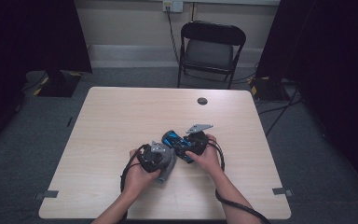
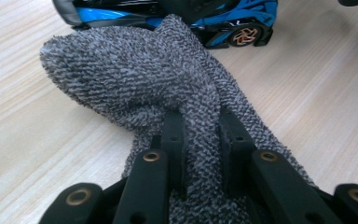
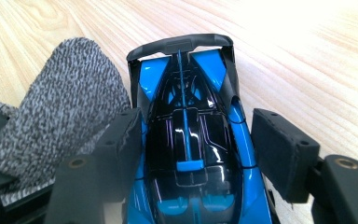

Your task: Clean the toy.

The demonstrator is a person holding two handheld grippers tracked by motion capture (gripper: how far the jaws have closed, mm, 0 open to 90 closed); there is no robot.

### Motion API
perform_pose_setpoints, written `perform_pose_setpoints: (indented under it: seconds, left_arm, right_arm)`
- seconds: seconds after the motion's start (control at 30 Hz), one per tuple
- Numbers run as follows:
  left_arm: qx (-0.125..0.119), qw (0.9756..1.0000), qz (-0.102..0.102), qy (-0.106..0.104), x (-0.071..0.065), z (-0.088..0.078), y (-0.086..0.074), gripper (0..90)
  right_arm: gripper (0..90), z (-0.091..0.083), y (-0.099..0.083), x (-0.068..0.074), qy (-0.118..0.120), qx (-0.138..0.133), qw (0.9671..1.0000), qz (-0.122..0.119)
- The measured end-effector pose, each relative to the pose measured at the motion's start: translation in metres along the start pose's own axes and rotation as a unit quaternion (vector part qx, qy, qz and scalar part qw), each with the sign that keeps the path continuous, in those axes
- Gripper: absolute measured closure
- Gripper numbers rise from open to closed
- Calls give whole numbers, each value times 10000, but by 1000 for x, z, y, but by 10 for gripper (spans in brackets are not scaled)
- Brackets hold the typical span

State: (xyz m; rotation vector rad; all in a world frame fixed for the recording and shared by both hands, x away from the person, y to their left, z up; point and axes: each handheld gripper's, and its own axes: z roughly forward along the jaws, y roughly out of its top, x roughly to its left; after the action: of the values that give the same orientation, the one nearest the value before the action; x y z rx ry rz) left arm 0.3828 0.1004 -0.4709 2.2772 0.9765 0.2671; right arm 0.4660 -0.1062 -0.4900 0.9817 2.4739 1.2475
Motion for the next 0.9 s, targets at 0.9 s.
perform_pose_setpoints:
  seconds: [0.9]
  left_arm:
    - [7,9990,213,-402,-28,6,6,751]
  right_arm:
    - [349,0,0,0,10,6,10000,6]
